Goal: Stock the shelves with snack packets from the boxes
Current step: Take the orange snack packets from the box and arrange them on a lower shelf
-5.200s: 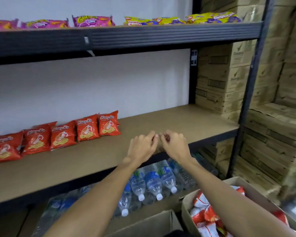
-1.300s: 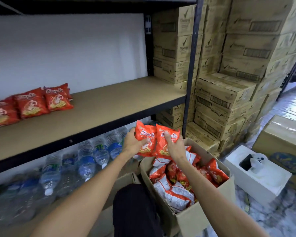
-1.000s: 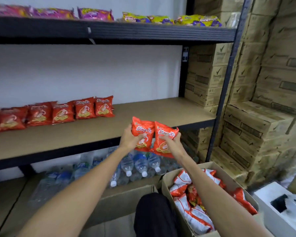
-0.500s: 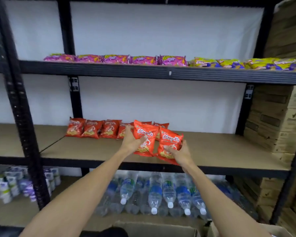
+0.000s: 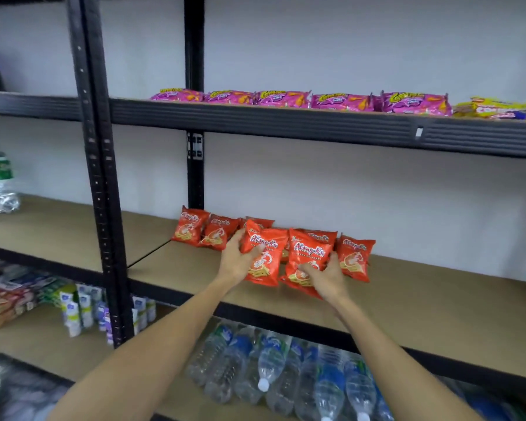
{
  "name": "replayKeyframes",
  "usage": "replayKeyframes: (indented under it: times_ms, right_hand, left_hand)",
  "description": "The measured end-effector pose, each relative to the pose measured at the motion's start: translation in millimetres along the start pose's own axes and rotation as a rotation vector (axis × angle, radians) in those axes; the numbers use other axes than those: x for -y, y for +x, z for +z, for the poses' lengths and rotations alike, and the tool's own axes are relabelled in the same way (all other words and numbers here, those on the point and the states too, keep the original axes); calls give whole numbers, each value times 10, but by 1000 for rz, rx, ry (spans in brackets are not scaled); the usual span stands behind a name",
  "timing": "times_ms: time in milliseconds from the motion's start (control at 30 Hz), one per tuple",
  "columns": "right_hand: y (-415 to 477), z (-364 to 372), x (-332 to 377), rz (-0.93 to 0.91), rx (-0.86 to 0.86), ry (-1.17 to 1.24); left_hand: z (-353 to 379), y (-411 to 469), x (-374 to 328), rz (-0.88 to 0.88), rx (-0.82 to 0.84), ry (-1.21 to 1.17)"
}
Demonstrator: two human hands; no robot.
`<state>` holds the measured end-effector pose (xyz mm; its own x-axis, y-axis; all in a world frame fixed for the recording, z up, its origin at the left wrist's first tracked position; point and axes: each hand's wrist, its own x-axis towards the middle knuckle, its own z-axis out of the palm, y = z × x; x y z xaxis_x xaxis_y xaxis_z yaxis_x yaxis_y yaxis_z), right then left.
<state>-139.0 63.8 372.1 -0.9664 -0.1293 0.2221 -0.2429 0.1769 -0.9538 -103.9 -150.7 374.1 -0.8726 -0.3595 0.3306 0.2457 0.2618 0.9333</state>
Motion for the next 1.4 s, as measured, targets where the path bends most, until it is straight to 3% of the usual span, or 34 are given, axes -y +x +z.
replayKeyframes:
  times_ms: [467, 733, 900, 1400]
  right_hand:
    - [671, 1581, 17, -14, 155, -45]
    - [883, 2225, 44, -53, 114, -9]
    - [965, 2496, -53, -101, 94, -19]
    - [1123, 2841, -243, -180, -33, -57]
  left_hand:
    - [-1198, 772, 703, -68, -162, 60]
    - [-1735, 1183, 994, -44, -283, 162]
    - [-1863, 1410, 1216, -101, -340, 133]
    - [-1894, 1520, 1424, 30, -347, 492]
